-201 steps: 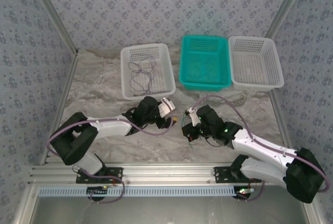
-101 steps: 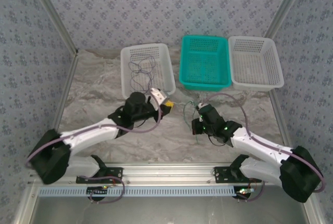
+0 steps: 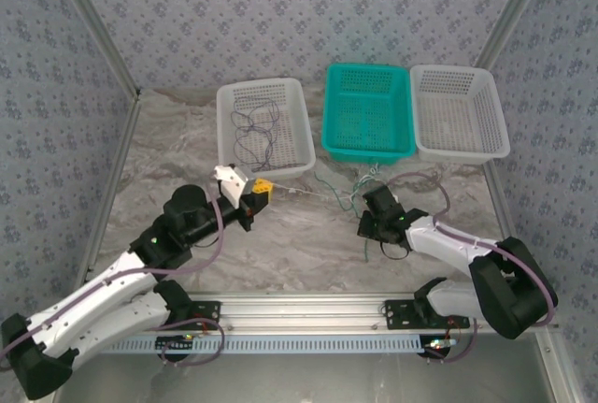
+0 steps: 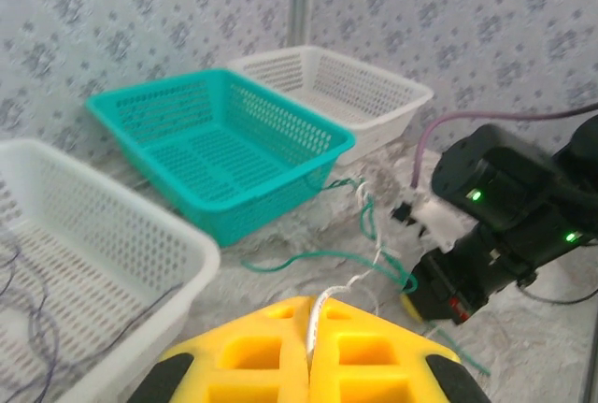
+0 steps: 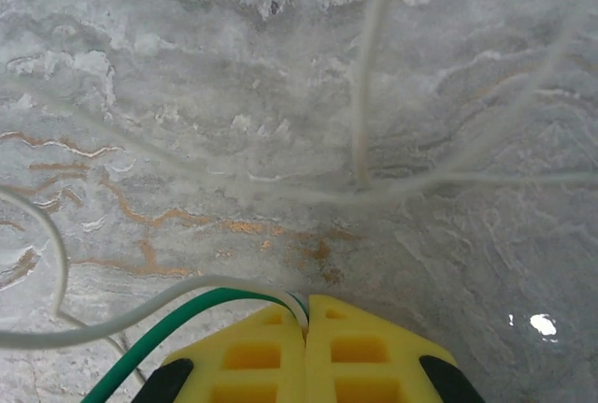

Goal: Untangle the cables

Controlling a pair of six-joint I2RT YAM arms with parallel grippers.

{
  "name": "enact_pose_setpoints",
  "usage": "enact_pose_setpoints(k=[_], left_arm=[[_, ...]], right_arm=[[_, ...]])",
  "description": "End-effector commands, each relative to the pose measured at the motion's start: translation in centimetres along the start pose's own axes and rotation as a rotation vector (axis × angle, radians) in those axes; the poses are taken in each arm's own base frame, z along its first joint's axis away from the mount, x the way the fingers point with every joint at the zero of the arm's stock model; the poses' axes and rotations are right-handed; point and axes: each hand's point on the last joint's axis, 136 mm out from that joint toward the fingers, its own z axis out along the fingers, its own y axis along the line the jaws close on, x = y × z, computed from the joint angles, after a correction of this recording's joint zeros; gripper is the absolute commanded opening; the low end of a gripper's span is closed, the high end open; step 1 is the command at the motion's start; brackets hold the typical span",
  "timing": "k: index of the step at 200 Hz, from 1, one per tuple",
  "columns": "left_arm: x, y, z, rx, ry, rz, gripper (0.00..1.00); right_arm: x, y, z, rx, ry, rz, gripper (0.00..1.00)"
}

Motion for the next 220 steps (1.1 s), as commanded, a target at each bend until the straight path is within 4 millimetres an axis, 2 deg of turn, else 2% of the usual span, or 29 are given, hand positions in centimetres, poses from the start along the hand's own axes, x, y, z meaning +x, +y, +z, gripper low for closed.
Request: enact_pose_setpoints(k=[1,13,22,38,48,61,100,129,150,167,177,194,210,220], left_arm=[[1.2,3.0,-1.4,-0.175,0.029,-0.035,0.0],[2.1,4.2,-1.8,-0.243,0.05,-0.055,0.0],[2.9,4.3,-1.8,-0.243,0.066,-0.064,0.0],[4.0,2.9,-0.9,-0.155,0.075,-0.091,0.0],[4.7,2.0,-0.3,-0.101,0.08,-0.107,0.0],[6.0,1.6,0.3,-0.072,0.104,-0.128,0.0],[10.2,0.9,1.0,-0.04,0.198,-0.183,0.0],[13.1,1.4,0.5,-0.075,0.255,-0.219,0.0],[13.9,1.8,0.1,-0.096,0.264,-0.235,0.0],[13.4,1.8,-0.2,-0.098,0.236,-0.241,0.0],[13.1,1.9,-0.4,-0.102,0.222,-0.238,0.0],[12.8,2.0,-0.8,-0.108,0.211,-0.231,0.0],[12.6,2.1,-1.2,-0.113,0.203,-0.223,0.0],[12.6,2.1,-1.4,-0.114,0.199,-0.216,0.0]], right_arm=[[0.2,-1.8,-0.1,0.088,0.008,0.05,0.0],[0.4,-2.1,-0.1,0.101,0.014,0.058,0.0],[0.4,-1.1,-0.1,0.058,0.021,0.031,0.04],[0.7,2.1,-0.4,-0.064,0.034,-0.078,0.17],[0.7,3.9,-1.2,-0.106,0.02,-0.16,0.29],[0.5,5.2,-2.6,-0.111,-0.007,-0.236,0.42],[-3.1,7.1,-8.0,-0.145,-0.208,-0.393,0.62],[-7.2,8.3,-10.0,-0.105,-0.425,-0.546,0.75],[-9.6,10.0,-9.4,-0.026,-0.561,-0.81,0.82],[-10.2,10.6,-7.5,0.098,-0.534,-1.095,0.85],[-10.2,10.0,-5.8,0.196,-0.448,-1.242,0.85],[-10.3,7.8,-2.7,0.362,-0.251,-1.476,0.8],[-10.9,6.3,-1.0,0.492,-0.144,-1.627,0.78],[-11.2,6.5,-0.3,0.5,-0.132,-1.684,0.78]])
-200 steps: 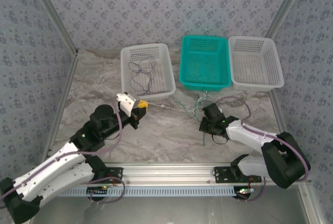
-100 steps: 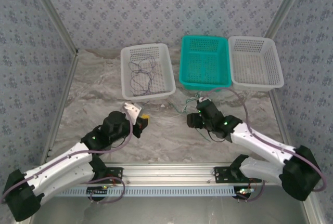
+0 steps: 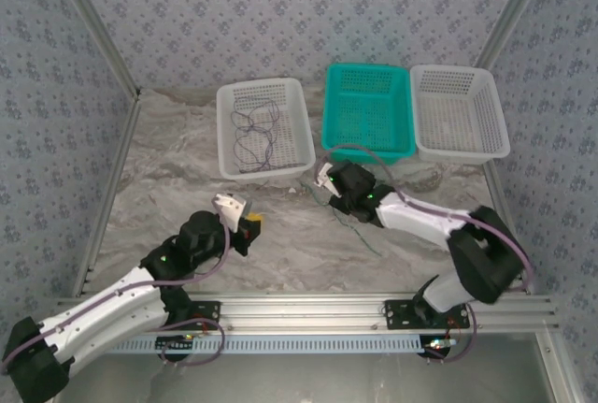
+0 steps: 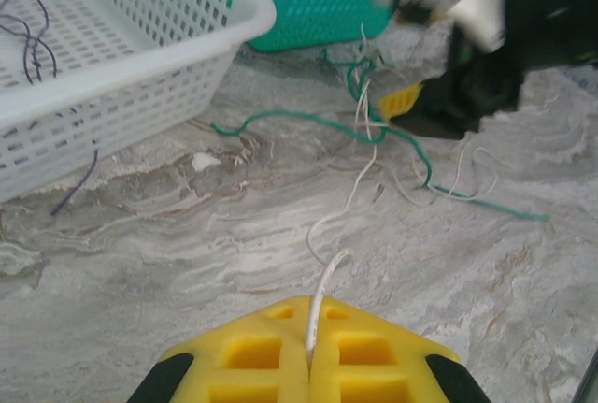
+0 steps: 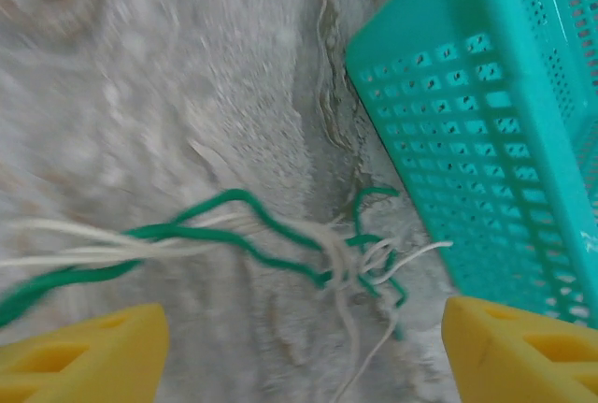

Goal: Untangle the cables

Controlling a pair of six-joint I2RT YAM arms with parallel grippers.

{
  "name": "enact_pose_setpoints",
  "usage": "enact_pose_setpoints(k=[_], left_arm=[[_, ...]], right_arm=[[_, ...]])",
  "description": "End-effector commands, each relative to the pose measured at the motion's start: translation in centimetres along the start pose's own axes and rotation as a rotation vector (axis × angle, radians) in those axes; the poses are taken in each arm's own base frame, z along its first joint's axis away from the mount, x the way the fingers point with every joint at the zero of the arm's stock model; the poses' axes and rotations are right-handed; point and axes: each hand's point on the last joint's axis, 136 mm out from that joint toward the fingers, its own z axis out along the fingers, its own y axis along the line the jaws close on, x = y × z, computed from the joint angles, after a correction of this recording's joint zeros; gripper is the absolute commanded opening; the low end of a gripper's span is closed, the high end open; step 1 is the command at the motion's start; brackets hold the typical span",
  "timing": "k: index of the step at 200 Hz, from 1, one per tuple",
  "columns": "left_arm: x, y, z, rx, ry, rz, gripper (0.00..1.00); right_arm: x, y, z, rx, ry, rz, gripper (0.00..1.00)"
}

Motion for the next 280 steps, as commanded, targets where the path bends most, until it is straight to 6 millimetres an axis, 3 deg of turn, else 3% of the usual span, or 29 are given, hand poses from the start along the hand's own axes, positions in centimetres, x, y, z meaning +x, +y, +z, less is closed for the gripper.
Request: enact_pose_setpoints(k=[1,48,80,95,109,119,152,170,190,210,242,280], left_arm=[[-0.3,0.2,-0.6,-0.013,-0.02,0.002,0.0],[-0.1,0.5,-1.5,-0.024,-0.037,0.018,0.0],[-0.2,0.7,-1.9,-0.021,-0.074,0.01,0.0],[-0.2,0.7,-2.2,-0.022,-0.077,0.009,0.0],[-0.2,0.8,-2.4,-0.028,-0.082,0.009,0.0],[-0.2,1.0,-2.6,-0.038,-0.085,0.006,0.0],[-0.9,3.0,-4.0,-0.158,-0.112,-0.053,0.0],[-1.7,6.2,-6.6,-0.362,-0.133,-0.133,0.0],[-2.7,9.7,-11.3,-0.607,-0.185,-0.211,0.0],[-4.0,12.0,-16.2,-0.791,-0.253,-0.214,0.0],[-7.2,13.7,-23.2,-1.043,-0.342,-0.137,0.0],[-9.6,13.7,-26.5,-1.113,-0.429,-0.112,0.0]], right_arm=[[1.7,-1.4,1.3,0.053,0.133,-0.372,0.78],[-3.6,1.0,0.7,-0.078,-0.162,-0.441,0.8],[-5.4,1.3,1.5,-0.089,-0.261,-0.451,0.78],[-5.3,2.0,2.1,-0.131,-0.26,-0.456,0.66],[-5.1,2.7,2.3,-0.157,-0.263,-0.469,0.4],[-5.2,2.8,2.1,-0.164,-0.287,-0.463,0.28],[-5.1,3.4,0.3,-0.215,-0.315,-0.4,0.09],[-4.7,3.7,-0.6,-0.207,-0.273,-0.302,0.07],[-3.6,3.1,-1.1,-0.135,-0.191,-0.145,0.07],[-0.7,1.2,-0.4,-0.022,-0.056,0.062,0.08],[4.3,-1.4,0.3,0.137,0.117,0.257,0.09],[7.6,-3.5,0.3,0.207,0.154,0.449,0.12]])
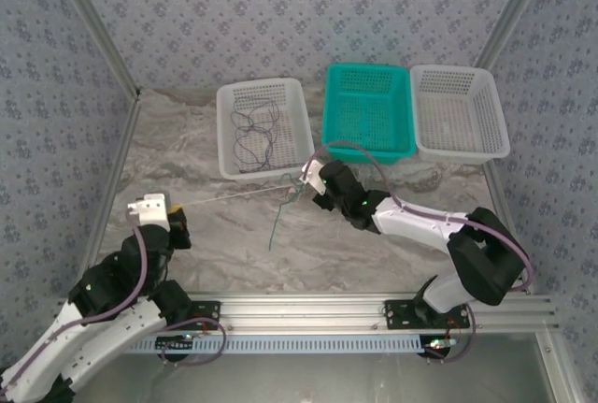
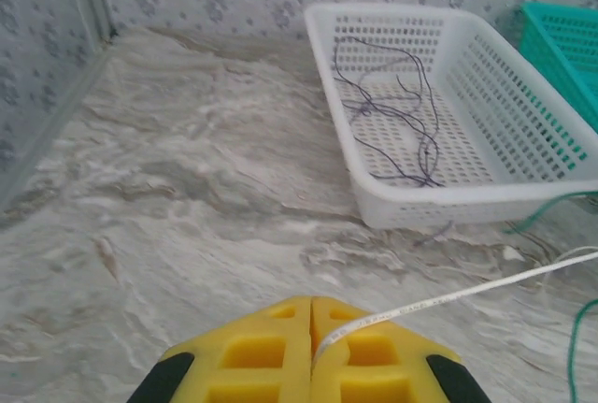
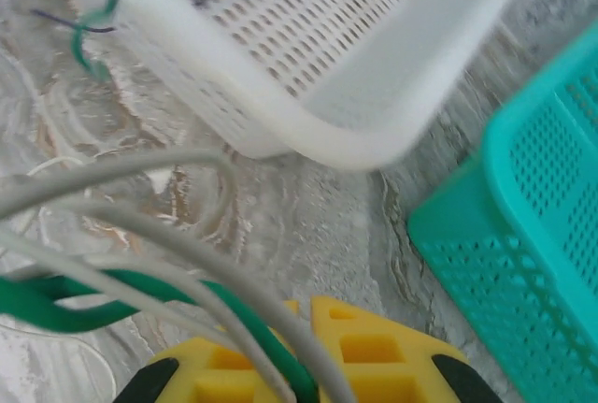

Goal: Untangle the cables

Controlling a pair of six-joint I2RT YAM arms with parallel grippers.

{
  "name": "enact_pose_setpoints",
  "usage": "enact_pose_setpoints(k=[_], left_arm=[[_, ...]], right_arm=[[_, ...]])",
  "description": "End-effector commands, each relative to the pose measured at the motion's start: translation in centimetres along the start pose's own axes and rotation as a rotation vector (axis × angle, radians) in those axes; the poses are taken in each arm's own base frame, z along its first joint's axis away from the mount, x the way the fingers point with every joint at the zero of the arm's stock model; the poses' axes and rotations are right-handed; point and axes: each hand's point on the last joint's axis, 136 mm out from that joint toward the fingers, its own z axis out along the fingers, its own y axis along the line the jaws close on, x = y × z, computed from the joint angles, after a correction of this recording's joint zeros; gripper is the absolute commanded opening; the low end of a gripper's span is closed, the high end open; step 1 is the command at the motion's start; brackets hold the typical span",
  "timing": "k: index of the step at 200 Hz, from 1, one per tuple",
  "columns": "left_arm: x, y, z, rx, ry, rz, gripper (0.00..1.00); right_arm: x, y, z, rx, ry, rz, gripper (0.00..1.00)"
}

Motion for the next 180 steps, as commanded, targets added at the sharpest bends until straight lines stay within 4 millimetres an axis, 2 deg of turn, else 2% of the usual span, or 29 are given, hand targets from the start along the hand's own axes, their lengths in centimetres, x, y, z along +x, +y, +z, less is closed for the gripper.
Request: enact_pose_setpoints(k=[1,38,59,69,84,107,122,145,180], left_arm=[[-5.7,8.3,-4.4,-0.376,-0.232,-0.049,0.0],[-6.6,9.1,-5.6,-0.379,-0.256,-0.042,0.0],[-6.7,7.7,-4.9,-0.297,-0.25,-0.009,0.0],[-6.6,6.2,-4.2,-0.234,-0.235,0.017,0.0],[-6.3,3.0,-3.0,-0.111,-0.21,0.068,0.0],[-6.0,-1.9,-1.7,0.044,-0.153,0.129,0.0],[-6.5,-4.3,-1.1,0.097,-0.109,0.176,0.0],[-10.0,-7.7,-1.4,0.188,-0.136,0.183,0.0],[-15.7,-13.5,-3.1,0.412,-0.223,0.201,0.0]], right_arm=[[12.5,-8.1,-1.6,0.364,0.394,0.169,0.12],[13.5,-9.2,-2.9,0.361,0.348,0.309,0.12],[12.5,-8.9,-3.5,0.309,0.288,0.359,0.13],[11.8,-8.5,-3.5,0.263,0.259,0.367,0.12],[10.4,-7.3,-3.6,0.186,0.229,0.36,0.12],[7.5,-3.4,-3.9,-0.059,0.155,0.317,0.11],[6.7,-1.3,-4.3,-0.149,0.157,0.259,0.1],[6.8,-0.1,-4.3,-0.149,0.188,0.189,0.11],[6.7,-0.8,-4.3,-0.106,0.161,0.275,0.12]])
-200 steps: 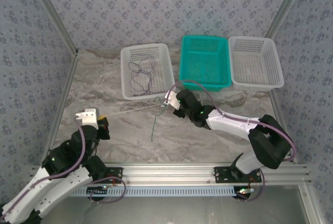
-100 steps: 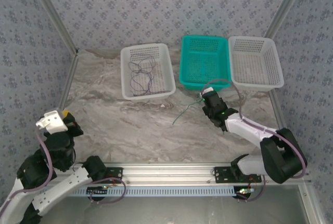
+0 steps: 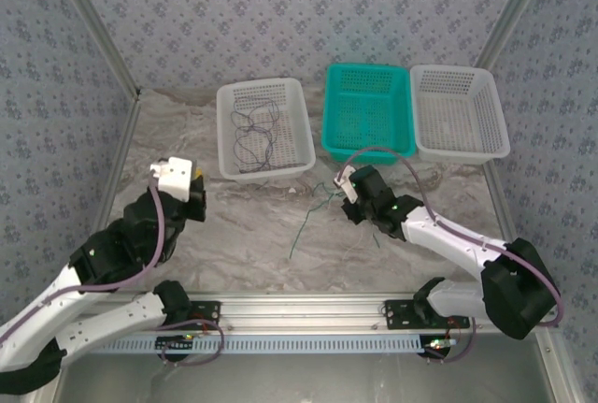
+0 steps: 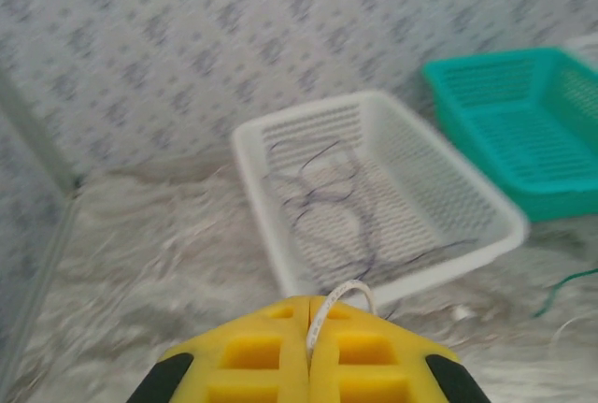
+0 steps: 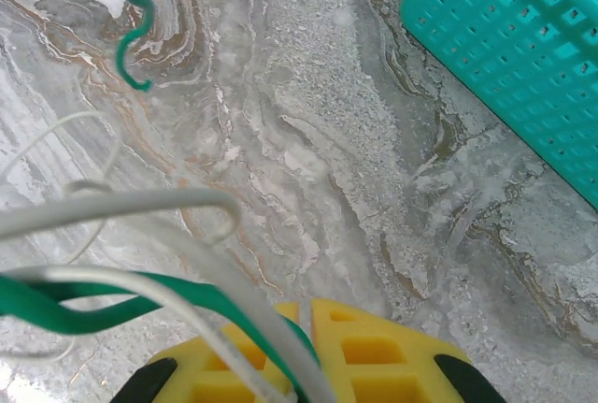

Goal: Untangle the cables

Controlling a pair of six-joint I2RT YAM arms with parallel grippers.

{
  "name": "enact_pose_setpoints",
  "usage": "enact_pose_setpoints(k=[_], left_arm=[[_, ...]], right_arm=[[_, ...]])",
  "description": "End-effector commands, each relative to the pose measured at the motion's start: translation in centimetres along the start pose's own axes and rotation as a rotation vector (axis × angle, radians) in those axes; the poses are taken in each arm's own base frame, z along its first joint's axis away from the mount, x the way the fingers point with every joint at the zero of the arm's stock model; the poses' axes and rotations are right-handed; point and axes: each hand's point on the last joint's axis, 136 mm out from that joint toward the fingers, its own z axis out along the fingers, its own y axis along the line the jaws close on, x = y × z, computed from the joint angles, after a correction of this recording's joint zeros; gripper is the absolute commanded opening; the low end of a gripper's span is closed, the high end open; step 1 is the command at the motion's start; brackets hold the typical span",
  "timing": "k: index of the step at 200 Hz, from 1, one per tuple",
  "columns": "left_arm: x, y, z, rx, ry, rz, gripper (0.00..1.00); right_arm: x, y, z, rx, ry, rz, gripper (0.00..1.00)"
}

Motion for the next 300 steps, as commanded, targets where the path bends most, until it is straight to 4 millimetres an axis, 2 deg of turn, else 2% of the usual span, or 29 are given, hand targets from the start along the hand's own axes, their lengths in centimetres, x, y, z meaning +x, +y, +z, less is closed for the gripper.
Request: enact_pose_setpoints(k=[1,16,25,37,51,64,78,116,149,165,172,176,190,205,239,246,263,269,285,300], left_arm=[[-7.1,-3.2,-1.2,0.197,-0.163,-0.023,0.0],[-9.9,-5.0,-0.7,0.259,-0.194,-0.005,0.0],[-11.4,-6.2,-0.1,0.297,-0.211,0.006,0.0],[-13.2,-8.0,1.1,0.347,-0.224,0.016,0.0],[-14.9,-9.9,3.0,0.387,-0.232,0.026,0.0],[-16.2,-11.5,5.3,0.416,-0.228,0.027,0.0],[-17.2,-13.2,7.7,0.454,-0.224,0.015,0.0],[-20.3,-16.6,12.9,0.525,-0.268,-0.014,0.0],[-23.2,-19.1,15.3,0.583,-0.386,-0.016,0.0],[-24.1,-20.1,16.5,0.596,-0.436,-0.019,0.0],[-23.7,-20.8,17.6,0.599,-0.427,-0.019,0.0],[-24.5,-20.9,17.7,0.6,-0.445,-0.024,0.0],[-24.1,-22.0,19.8,0.603,-0.424,-0.03,0.0],[-22.4,-23.4,22.6,0.606,-0.38,-0.033,0.0],[-16.0,-25.4,29.4,0.536,-0.244,-0.035,0.0],[-14.6,-25.3,30.6,0.509,-0.205,-0.048,0.06],[-12.7,-25.4,31.9,0.485,-0.142,-0.057,0.44],[-12.4,-25.5,31.9,0.491,-0.135,-0.057,0.52],[-12.8,-25.3,30.9,0.51,-0.143,-0.067,0.65],[-13.4,-24.7,29.4,0.522,-0.151,-0.074,0.7]], right_arm=[[-0.1,-0.3,-0.3,0.004,-0.006,0.059,0.12],[-0.2,-1.0,-0.6,0.039,-0.039,0.122,0.07],[-0.3,-1.8,-1.0,0.081,-0.064,0.185,0.0],[-0.2,-3.0,-1.5,0.128,-0.097,0.276,0.0],[0.7,-5.1,-2.6,0.229,-0.115,0.476,0.0],[2.2,-6.1,-3.1,0.262,-0.1,0.696,0.0],[3.3,-5.6,-2.8,0.241,-0.066,0.817,0.0],[5.5,-4.0,-1.6,0.205,0.014,0.895,0.0],[6.1,-2.1,-0.9,0.12,0.038,0.879,0.0],[6.6,-1.1,-0.7,0.089,0.042,0.872,0.0],[6.9,-1.0,-0.7,0.089,0.045,0.876,0.0],[7.1,-0.9,-0.8,0.092,0.047,0.88,0.0],[7.6,-0.8,-0.8,0.092,0.052,0.897,0.0],[7.8,-0.7,-1.1,0.088,0.05,0.91,0.0],[7.9,-0.9,-2.2,0.088,0.027,0.916,0.0],[7.9,-1.0,-2.5,0.09,0.018,0.914,0.0],[7.5,-1.4,-3.3,0.093,-0.006,0.904,0.0],[7.4,-1.5,-3.5,0.093,-0.015,0.9,0.0],[7.1,-1.9,-3.9,0.099,-0.033,0.893,0.0],[6.6,-2.1,-4.1,0.102,-0.045,0.88,0.0]])
